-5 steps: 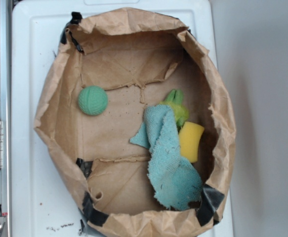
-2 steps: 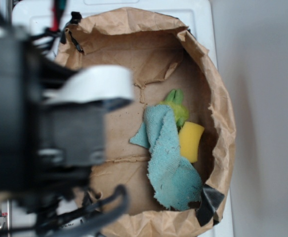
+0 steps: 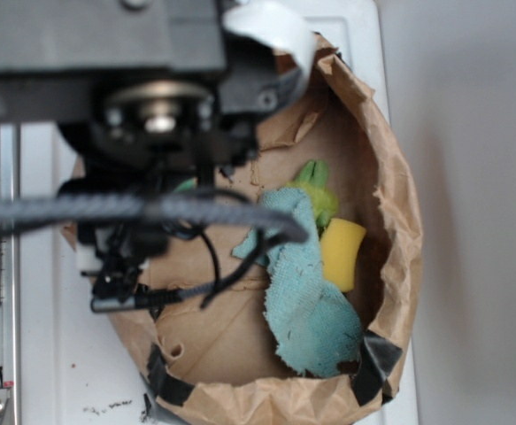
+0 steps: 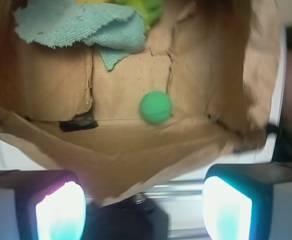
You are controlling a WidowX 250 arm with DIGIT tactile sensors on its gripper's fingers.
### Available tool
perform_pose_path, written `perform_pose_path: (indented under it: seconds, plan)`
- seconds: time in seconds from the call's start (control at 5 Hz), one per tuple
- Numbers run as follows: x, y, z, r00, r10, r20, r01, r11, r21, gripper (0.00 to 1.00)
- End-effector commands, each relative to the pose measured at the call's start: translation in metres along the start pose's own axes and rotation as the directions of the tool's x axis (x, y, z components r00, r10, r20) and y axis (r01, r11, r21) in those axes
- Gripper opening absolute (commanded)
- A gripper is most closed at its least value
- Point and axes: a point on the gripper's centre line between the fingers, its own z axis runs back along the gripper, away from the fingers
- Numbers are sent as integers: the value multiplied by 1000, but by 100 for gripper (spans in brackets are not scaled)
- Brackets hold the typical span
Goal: Grab the green ball.
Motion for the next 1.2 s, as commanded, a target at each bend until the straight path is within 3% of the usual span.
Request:
perform_pose_path:
  seconds: [0.0, 0.4, 1.0]
  plan:
    - [23, 1, -17, 983, -176, 58, 173, 984, 46, 100]
    - [38, 6, -35, 977, -167, 133, 174, 984, -43, 100]
    - [38, 6, -35, 977, -167, 133, 174, 984, -43, 100]
